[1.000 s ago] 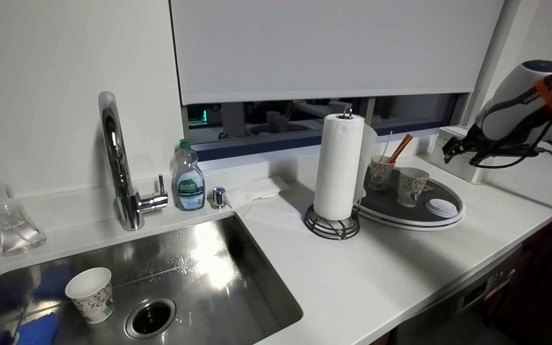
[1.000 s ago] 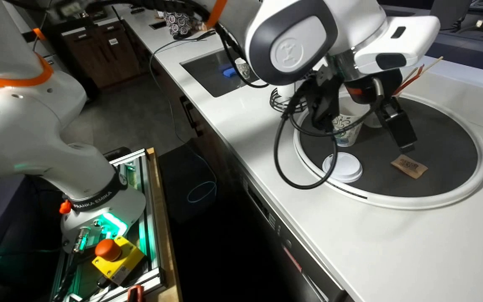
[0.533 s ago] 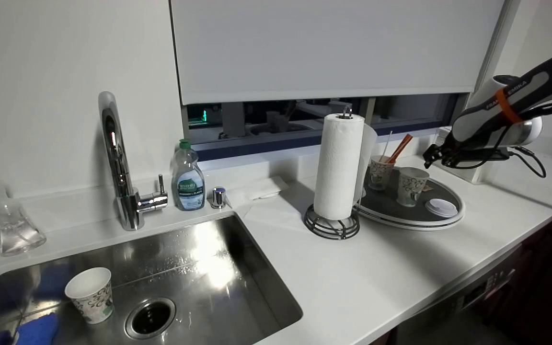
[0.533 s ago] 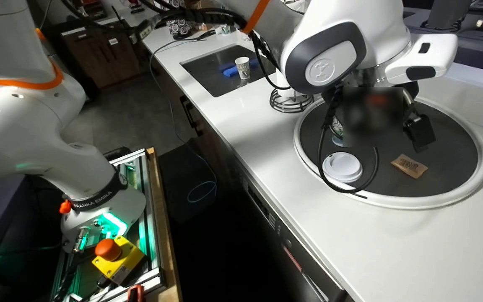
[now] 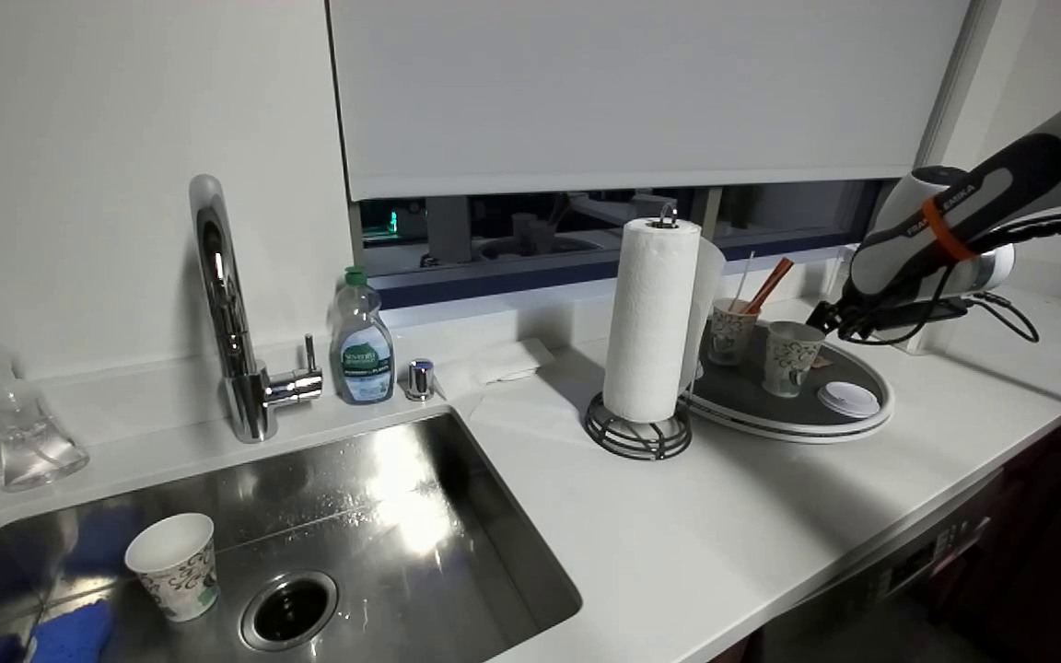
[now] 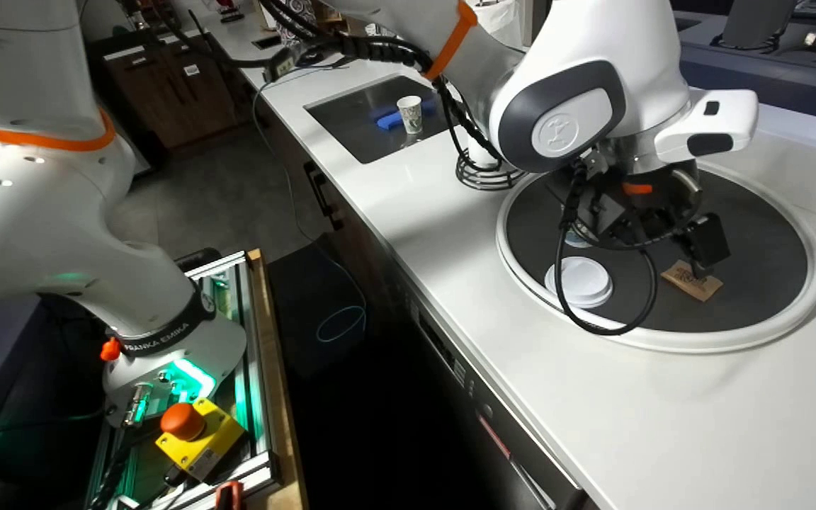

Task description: Put the brown sachet in the coffee cup at the front.

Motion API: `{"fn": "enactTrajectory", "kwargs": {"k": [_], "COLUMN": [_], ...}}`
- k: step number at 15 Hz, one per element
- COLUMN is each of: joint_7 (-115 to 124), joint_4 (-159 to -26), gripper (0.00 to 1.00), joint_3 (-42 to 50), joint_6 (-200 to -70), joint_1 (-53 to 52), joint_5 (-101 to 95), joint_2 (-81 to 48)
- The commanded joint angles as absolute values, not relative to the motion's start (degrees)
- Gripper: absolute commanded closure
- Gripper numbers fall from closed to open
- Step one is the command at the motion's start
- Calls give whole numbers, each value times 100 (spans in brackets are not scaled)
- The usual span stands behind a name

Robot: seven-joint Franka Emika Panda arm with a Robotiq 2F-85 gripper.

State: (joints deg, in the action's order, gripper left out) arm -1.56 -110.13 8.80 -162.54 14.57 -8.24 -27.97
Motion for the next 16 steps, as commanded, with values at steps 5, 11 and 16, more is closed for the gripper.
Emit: {"fn": "enactTrajectory", "kwargs": {"k": [5,11,16], "joint_7": [-232,-655,-1528], "joint_4": [-10436,-10032,-9882], "gripper": [0,0,0], "joint_3": [947,701,24], "joint_6": [-16137,-16143,-16034], "joint_1": [1447,1632,2187], "joint_5": [-613,-561,-205], "joint_2": [-3478,-3744,-3810]}}
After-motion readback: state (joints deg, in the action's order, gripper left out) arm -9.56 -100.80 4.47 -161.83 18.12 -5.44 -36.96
